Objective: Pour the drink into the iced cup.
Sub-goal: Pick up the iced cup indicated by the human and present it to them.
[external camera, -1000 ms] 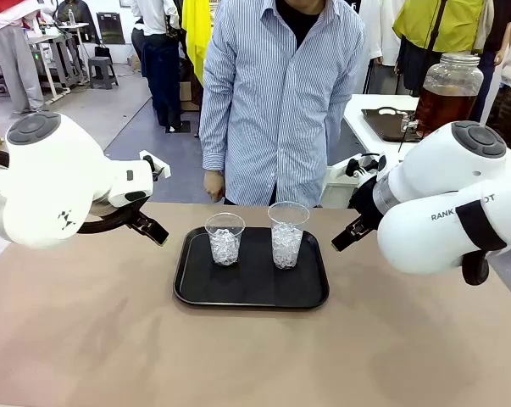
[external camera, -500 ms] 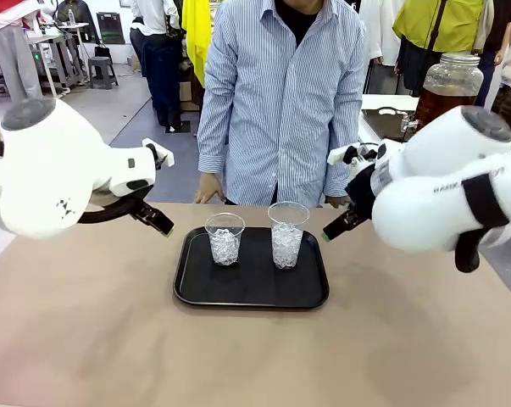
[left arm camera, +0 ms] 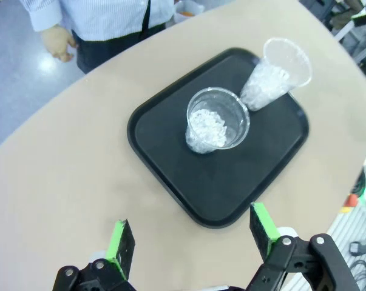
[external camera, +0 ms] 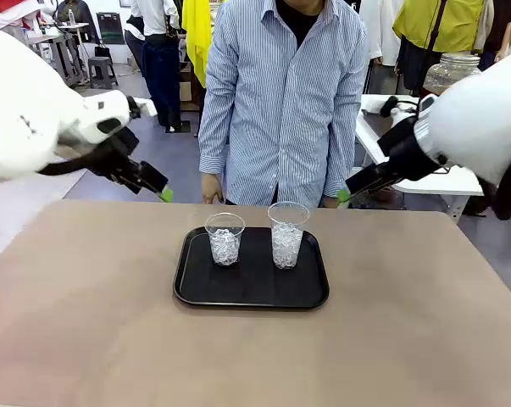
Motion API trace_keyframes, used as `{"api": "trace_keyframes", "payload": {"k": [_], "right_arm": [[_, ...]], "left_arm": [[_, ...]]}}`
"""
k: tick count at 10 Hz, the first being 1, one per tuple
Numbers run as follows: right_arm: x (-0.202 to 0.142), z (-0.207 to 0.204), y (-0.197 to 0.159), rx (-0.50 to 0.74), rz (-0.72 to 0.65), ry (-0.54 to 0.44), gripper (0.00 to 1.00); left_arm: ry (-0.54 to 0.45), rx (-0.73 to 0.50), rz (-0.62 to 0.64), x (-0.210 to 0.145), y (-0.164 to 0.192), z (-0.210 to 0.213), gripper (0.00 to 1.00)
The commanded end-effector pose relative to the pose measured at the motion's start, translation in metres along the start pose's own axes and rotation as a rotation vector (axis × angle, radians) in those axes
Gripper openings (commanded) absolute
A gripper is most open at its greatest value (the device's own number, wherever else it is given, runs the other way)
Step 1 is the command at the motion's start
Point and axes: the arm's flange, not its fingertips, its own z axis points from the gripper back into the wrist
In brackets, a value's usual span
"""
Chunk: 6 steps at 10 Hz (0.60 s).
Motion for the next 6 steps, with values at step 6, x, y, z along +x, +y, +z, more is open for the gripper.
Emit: {"api": "trace_keyframes", "payload": {"k": [6], "right_arm": [[0.007,-0.005,-0.047,0.227,-0.193,-0.031,1.00]], "left_arm": [[0.003,-0.210,0.256,0.011,0.060,-0.012,1.00]]}}
